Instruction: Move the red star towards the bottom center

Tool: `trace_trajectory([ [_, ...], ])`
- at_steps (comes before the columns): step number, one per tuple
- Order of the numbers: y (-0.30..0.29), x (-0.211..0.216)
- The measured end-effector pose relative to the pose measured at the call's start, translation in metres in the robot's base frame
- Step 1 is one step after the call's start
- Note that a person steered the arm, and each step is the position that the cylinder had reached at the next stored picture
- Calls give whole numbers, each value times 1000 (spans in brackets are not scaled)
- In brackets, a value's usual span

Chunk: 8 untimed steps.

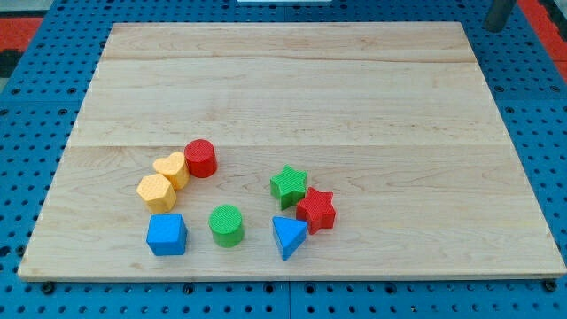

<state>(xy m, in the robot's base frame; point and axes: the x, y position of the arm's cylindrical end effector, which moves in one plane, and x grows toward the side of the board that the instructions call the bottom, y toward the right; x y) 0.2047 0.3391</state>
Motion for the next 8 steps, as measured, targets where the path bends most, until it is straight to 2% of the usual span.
trace_trajectory([
  [2, 7, 20],
  [4, -5, 165],
  [5, -60, 261],
  [6, -166, 286],
  [7, -217, 300],
  [8, -179, 351],
])
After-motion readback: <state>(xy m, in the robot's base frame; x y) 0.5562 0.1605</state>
